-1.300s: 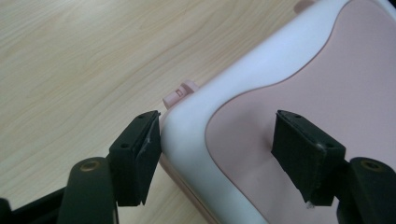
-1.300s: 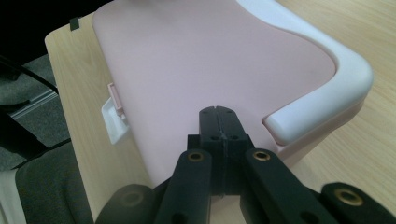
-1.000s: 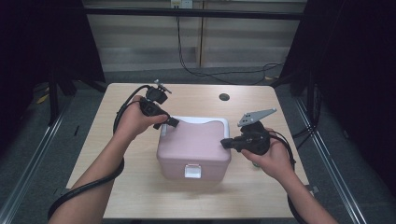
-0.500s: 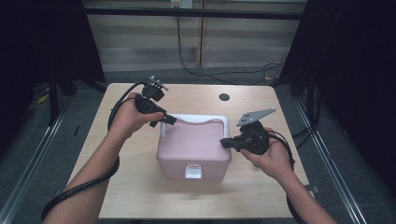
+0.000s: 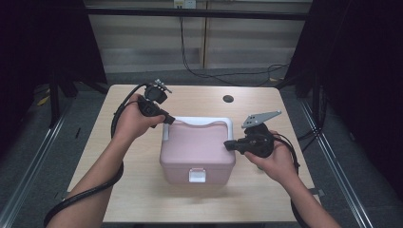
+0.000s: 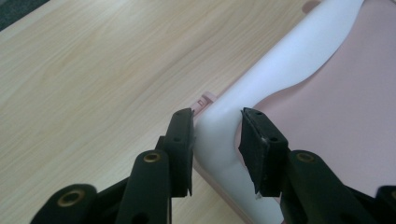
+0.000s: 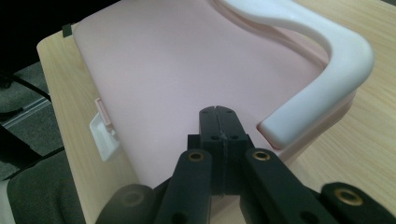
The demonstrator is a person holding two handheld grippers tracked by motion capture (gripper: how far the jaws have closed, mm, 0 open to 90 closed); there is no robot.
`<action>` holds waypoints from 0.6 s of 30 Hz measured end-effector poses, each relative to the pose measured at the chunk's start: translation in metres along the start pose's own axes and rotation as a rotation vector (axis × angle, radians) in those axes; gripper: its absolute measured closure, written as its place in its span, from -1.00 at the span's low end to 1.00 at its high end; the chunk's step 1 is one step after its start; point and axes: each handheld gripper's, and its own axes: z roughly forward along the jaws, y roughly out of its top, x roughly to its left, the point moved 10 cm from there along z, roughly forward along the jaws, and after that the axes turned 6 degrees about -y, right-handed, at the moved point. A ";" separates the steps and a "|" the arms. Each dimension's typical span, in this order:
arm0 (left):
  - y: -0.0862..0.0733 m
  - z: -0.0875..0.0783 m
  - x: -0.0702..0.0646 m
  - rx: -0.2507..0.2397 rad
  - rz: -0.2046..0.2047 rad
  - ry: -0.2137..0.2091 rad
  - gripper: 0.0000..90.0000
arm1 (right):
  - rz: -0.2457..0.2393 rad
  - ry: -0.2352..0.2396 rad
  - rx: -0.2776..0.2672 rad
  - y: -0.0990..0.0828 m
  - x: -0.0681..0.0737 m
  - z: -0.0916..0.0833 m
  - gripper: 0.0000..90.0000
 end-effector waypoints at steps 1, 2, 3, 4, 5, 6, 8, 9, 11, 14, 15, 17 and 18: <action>0.002 -0.003 -0.001 -0.009 0.007 -0.010 0.75 | 0.000 -0.001 -0.001 0.000 0.000 0.000 1.00; 0.005 -0.005 -0.004 -0.035 -0.012 -0.042 0.75 | 0.000 -0.001 -0.001 0.000 0.000 0.000 1.00; 0.010 -0.008 -0.008 -0.060 -0.020 -0.075 0.75 | 0.003 0.000 -0.001 0.000 0.000 0.000 1.00; 0.010 -0.009 -0.010 -0.053 -0.011 -0.065 0.75 | 0.004 0.003 -0.005 0.000 0.000 0.000 1.00; 0.009 -0.008 -0.010 -0.032 -0.003 -0.056 0.69 | 0.004 0.005 -0.006 0.000 0.000 0.001 1.00; 0.009 -0.007 -0.010 -0.029 -0.013 -0.046 0.62 | 0.007 0.004 -0.005 0.000 0.000 0.000 1.00; 0.007 -0.004 -0.007 -0.028 -0.028 -0.027 0.48 | 0.006 0.003 -0.005 0.000 0.000 0.000 1.00; 0.006 -0.003 -0.004 -0.032 -0.044 -0.023 0.40 | 0.006 0.002 -0.006 0.000 0.000 0.000 1.00; 0.000 0.003 0.001 -0.020 -0.072 -0.028 0.16 | 0.007 0.001 -0.006 0.000 0.000 0.000 1.00; -0.012 0.014 0.007 0.007 -0.103 -0.032 -0.12 | 0.009 0.002 -0.007 0.000 0.000 0.000 1.00; -0.013 0.016 0.008 -0.004 -0.109 -0.045 -0.15 | 0.009 0.003 -0.006 0.000 0.000 0.000 1.00; -0.012 0.020 0.009 -0.034 -0.139 -0.067 -0.25 | 0.009 0.004 -0.005 0.000 0.000 0.000 1.00; -0.012 0.021 0.010 -0.042 -0.147 -0.070 -0.29 | 0.010 0.005 -0.005 0.000 0.000 0.000 1.00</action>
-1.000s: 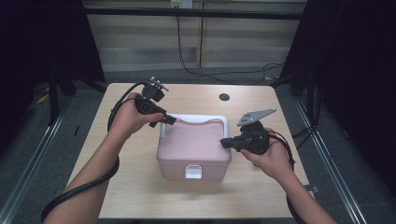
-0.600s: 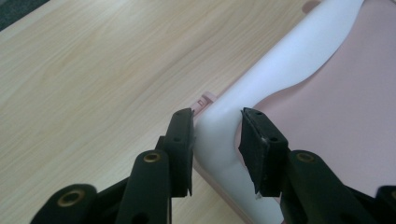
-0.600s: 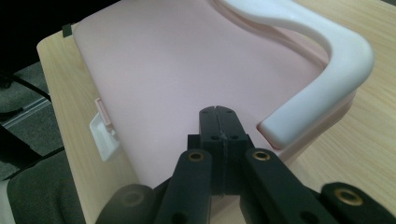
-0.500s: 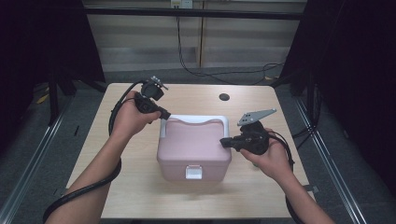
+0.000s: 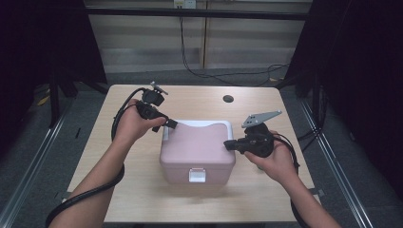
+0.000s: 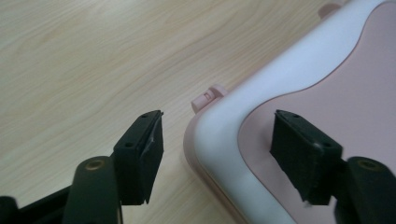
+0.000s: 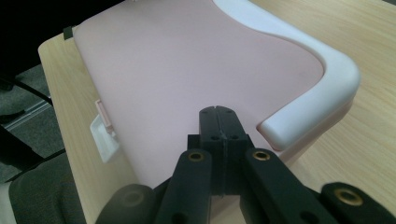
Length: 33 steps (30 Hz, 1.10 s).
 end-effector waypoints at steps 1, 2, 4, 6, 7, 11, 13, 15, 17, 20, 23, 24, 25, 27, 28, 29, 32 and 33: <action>0.000 0.002 -0.002 -0.008 -0.019 -0.020 -0.31 | 0.002 0.001 -0.001 0.000 0.000 0.000 1.00; -0.001 0.004 -0.004 -0.004 -0.027 -0.040 -0.33 | 0.003 0.001 -0.001 0.000 0.000 0.000 1.00; -0.002 0.006 -0.007 0.003 -0.034 -0.061 -0.37 | 0.003 -0.001 -0.002 0.000 0.000 0.000 1.00; -0.001 0.007 -0.013 0.001 -0.026 -0.069 -0.30 | 0.003 -0.001 -0.002 0.000 0.000 0.000 1.00; -0.001 0.006 -0.013 0.010 -0.013 -0.060 -0.31 | 0.004 -0.001 -0.003 0.000 0.000 0.000 1.00; 0.000 0.002 -0.016 0.033 0.005 -0.014 -0.21 | 0.003 -0.003 -0.007 0.000 0.000 0.001 1.00; 0.001 -0.001 -0.017 0.036 0.004 -0.016 -0.15 | 0.009 -0.002 -0.012 0.001 0.000 0.002 1.00; 0.002 -0.004 -0.018 0.036 0.006 -0.014 -0.15 | 0.008 -0.004 -0.012 0.001 0.001 0.003 1.00; 0.003 -0.008 -0.020 0.027 0.005 -0.025 -0.15 | 0.008 -0.008 -0.014 0.001 0.001 0.003 1.00; 0.005 -0.015 -0.021 0.033 0.034 -0.017 -0.09 | 0.014 -0.011 0.003 0.001 0.001 0.003 1.00; 0.003 -0.018 -0.023 0.049 0.053 0.004 -0.05 | 0.005 -0.021 0.012 0.002 0.002 0.003 1.00; 0.002 -0.019 -0.023 0.056 0.061 0.016 -0.01 | 0.004 -0.024 0.013 0.002 0.002 0.003 1.00; 0.002 -0.019 -0.023 0.057 0.072 0.024 0.03 | 0.003 -0.023 0.007 0.002 0.002 0.003 1.00; 0.002 -0.020 -0.022 0.067 0.090 0.062 0.14 | 0.010 -0.020 -0.001 0.002 0.002 0.003 1.00; 0.002 -0.020 -0.020 0.077 0.103 0.079 0.22 | 0.009 -0.021 -0.002 0.002 0.002 0.004 1.00; 0.002 -0.020 -0.020 0.081 0.102 0.090 0.28 | 0.003 -0.021 -0.001 0.002 0.002 0.004 1.00; 0.003 -0.021 -0.020 0.096 0.104 0.109 0.42 | -0.003 -0.035 0.003 0.002 0.002 0.004 1.00; 0.003 -0.022 -0.020 0.099 0.110 0.115 0.42 | -0.001 -0.034 0.002 0.002 0.002 0.004 1.00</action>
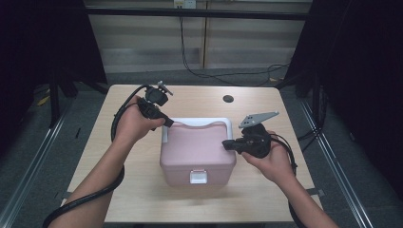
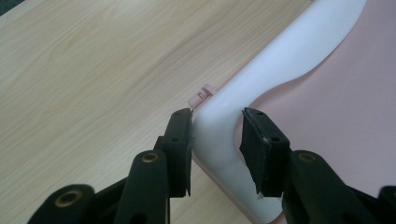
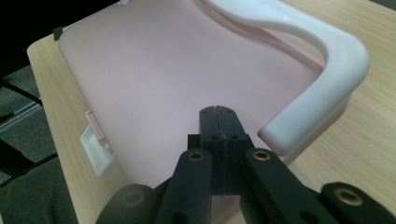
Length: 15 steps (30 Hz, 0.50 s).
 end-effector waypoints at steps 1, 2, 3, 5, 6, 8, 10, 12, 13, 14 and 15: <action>0.001 -0.001 0.001 -0.006 0.013 0.013 0.43 | 0.008 0.003 -0.002 0.000 0.000 0.000 1.00; 0.003 -0.004 -0.002 -0.023 0.015 -0.029 0.53 | 0.010 0.003 -0.006 0.000 0.000 0.000 1.00; 0.009 -0.008 -0.010 -0.070 -0.016 -0.114 0.99 | 0.010 0.003 -0.008 0.000 0.000 0.001 1.00; 0.013 -0.011 -0.015 -0.066 0.038 -0.099 0.96 | 0.012 0.000 -0.008 0.001 0.000 0.001 1.00; 0.013 -0.010 -0.017 -0.064 0.034 -0.106 0.90 | 0.013 -0.001 -0.008 0.001 0.000 0.001 1.00; 0.014 -0.006 -0.010 -0.067 0.031 -0.029 0.66 | 0.019 -0.001 -0.005 0.001 0.000 0.001 1.00; 0.012 -0.002 -0.002 -0.069 0.003 -0.001 0.40 | 0.014 -0.003 -0.010 0.001 0.000 0.001 1.00; 0.008 0.004 0.004 -0.081 -0.043 -0.009 0.13 | 0.016 0.001 -0.015 0.000 0.000 0.001 1.00; 0.005 0.007 0.006 -0.082 -0.052 -0.011 -0.04 | 0.017 0.002 -0.016 0.000 0.000 0.001 1.00; 0.000 0.012 0.009 -0.075 -0.061 -0.008 -0.14 | 0.015 0.002 -0.015 0.000 0.000 0.001 1.00; -0.001 0.015 0.011 -0.078 -0.066 -0.018 -0.27 | 0.016 0.000 -0.014 0.001 0.000 0.001 1.00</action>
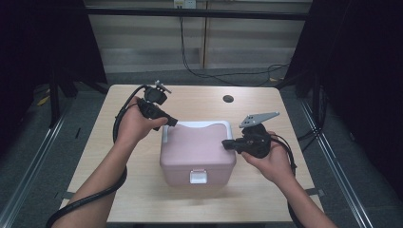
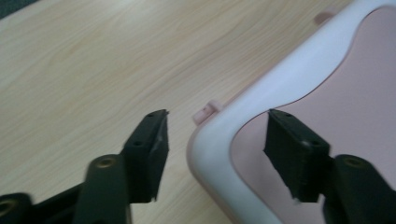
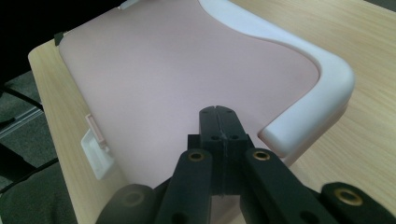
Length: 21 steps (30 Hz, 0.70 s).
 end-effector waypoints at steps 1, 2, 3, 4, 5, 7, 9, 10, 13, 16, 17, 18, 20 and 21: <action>-0.002 0.003 0.002 -0.005 -0.015 -0.012 -0.35 | 0.000 0.001 0.001 0.000 0.000 0.000 1.00; -0.004 0.005 0.002 -0.009 -0.031 -0.026 -0.36 | 0.003 0.001 0.004 0.000 0.000 0.000 1.00; -0.005 0.007 0.002 -0.022 -0.044 -0.050 -0.39 | 0.003 0.000 0.003 0.000 0.000 0.000 1.00; -0.005 0.009 0.000 -0.031 -0.067 -0.073 -0.41 | 0.001 0.001 0.000 0.000 0.000 0.000 1.00; -0.006 0.010 -0.002 -0.030 -0.077 -0.090 -0.41 | 0.003 0.002 -0.001 0.000 0.000 0.000 1.00; -0.006 0.010 -0.005 -0.029 -0.083 -0.105 -0.40 | 0.008 0.005 -0.005 0.000 0.000 0.000 1.00; -0.007 0.010 -0.011 -0.018 -0.092 -0.133 -0.32 | 0.006 0.002 -0.003 0.000 0.000 0.000 1.00; -0.008 0.010 -0.012 -0.013 -0.083 -0.131 -0.30 | 0.002 0.001 -0.002 0.000 0.000 0.000 1.00; -0.009 0.009 -0.012 -0.007 -0.077 -0.126 -0.31 | 0.005 0.003 -0.006 0.000 0.000 0.000 1.00; -0.012 0.006 -0.011 -0.001 -0.082 -0.143 -0.26 | 0.015 0.005 -0.008 0.000 0.000 0.000 1.00; -0.012 0.004 -0.011 -0.006 -0.083 -0.152 -0.25 | 0.013 0.005 -0.008 0.000 0.000 0.000 1.00; -0.013 0.002 -0.011 -0.013 -0.084 -0.158 -0.23 | 0.014 0.005 -0.007 0.000 0.000 0.000 1.00; -0.012 -0.001 -0.011 -0.033 -0.079 -0.172 -0.23 | 0.016 0.006 -0.006 0.000 0.000 0.000 1.00; -0.012 -0.003 -0.011 -0.038 -0.078 -0.177 -0.22 | 0.019 0.006 -0.007 0.000 -0.001 0.000 1.00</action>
